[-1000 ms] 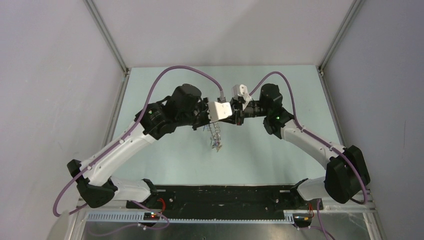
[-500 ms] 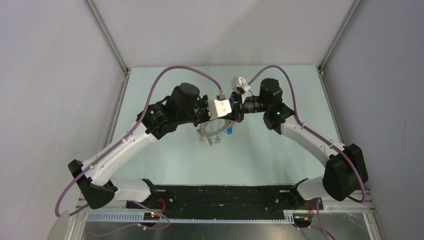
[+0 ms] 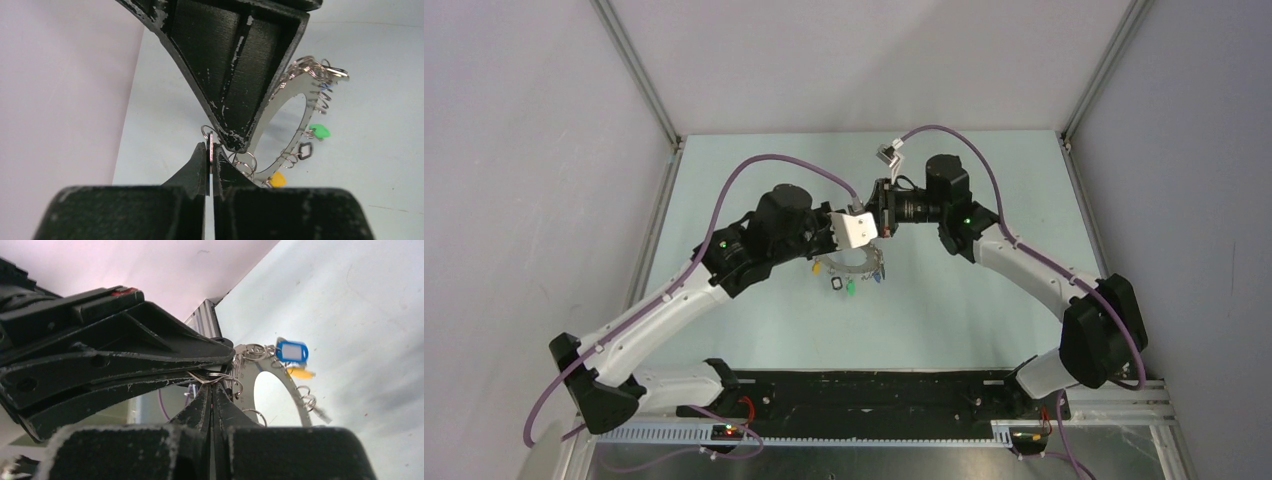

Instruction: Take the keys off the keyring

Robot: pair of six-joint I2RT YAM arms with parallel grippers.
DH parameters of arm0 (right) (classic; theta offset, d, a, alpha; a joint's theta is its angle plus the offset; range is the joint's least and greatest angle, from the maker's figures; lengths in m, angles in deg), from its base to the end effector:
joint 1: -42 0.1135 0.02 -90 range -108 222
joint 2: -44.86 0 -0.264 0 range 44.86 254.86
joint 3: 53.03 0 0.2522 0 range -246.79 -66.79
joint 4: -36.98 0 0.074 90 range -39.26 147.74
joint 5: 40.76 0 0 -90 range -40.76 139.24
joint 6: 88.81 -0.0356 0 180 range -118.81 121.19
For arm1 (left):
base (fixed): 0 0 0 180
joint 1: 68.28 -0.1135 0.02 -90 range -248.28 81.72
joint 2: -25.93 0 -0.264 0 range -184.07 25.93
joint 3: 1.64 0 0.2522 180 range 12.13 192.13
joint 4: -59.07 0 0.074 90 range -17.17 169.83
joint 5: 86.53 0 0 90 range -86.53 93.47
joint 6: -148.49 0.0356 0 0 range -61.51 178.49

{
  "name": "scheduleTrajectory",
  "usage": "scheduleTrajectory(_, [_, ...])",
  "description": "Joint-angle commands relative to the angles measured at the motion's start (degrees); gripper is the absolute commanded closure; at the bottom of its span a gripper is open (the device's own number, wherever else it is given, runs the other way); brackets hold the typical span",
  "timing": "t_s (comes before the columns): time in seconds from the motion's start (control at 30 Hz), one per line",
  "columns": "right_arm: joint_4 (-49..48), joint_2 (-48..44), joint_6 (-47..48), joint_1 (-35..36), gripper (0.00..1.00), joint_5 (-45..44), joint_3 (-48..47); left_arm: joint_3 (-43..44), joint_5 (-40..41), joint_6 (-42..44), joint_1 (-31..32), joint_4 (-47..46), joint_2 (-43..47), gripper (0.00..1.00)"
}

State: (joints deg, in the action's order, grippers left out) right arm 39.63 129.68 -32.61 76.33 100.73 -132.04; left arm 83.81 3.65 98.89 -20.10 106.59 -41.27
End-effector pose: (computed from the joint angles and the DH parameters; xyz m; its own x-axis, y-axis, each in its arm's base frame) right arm 0.2669 0.2160 0.3367 -0.6519 -0.0257 -0.7579 -0.7553 0.1107 0.6459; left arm 0.1687 -0.1883 0.3823 0.2335 0.7110 -0.6633 0.7774 0.2732 0.5665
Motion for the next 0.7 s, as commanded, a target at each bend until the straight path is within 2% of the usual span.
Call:
scheduleTrajectory(0.0, [1.71, 0.54, -8.94, 1.83, 1.00, -5.71, -3.09, -0.68, -2.42, 0.80, 0.60, -8.86, 3.14, 1.00])
scheduleTrajectory(0.1, [-1.73, 0.63, -14.53, 1.50, 1.00, -7.26, -1.72, -1.79, -4.49, 1.67, 0.66, -9.44, 4.67, 1.00])
scheduleTrajectory(0.13, [-4.05, 0.46, -19.00, 1.34, 1.00, -7.97, -0.01, -2.39, -4.97, 1.81, 0.72, -9.71, 4.91, 1.00])
scheduleTrajectory(0.17, [-9.84, 0.32, -21.60, 1.13, 1.00, -8.99, 1.07, -2.67, -5.65, 1.97, 0.79, -9.95, 5.44, 1.00])
scheduleTrajectory(0.23, [-19.05, -0.42, -32.69, 0.62, 1.00, -11.62, 5.33, -3.99, -5.81, 2.35, 0.86, -10.62, 5.95, 1.00])
scheduleTrajectory(0.3, [-25.88, -1.35, -37.18, 0.18, 0.98, -13.48, 9.15, -4.77, -5.42, 2.51, 0.88, -11.12, 6.28, 1.00])
scheduleTrajectory(0.33, [-26.81, -2.21, -37.46, -0.02, 0.86, -13.85, 10.67, -4.96, -5.35, 2.56, 0.91, -11.23, 6.33, 1.00])
scheduleTrajectory(0.43, [-25.96, -4.45, -33.38, -1.12, 0.68, -12.82, 11.69, -5.43, -5.25, 2.50, 0.89, -11.61, 6.64, 1.00])
scheduleTrajectory(0.5, [-25.29, -6.03, -29.30, -2.02, 0.60, -10.22, 11.72, -5.56, -5.36, 2.29, 0.88, -11.71, 6.83, 1.00])
scheduleTrajectory(0.67, [-21.68, -10.10, -20.54, -4.89, 0.47, -5.79, 11.74, -5.68, -5.60, 2.11, 0.89, -11.90, 7.21, 1.00])
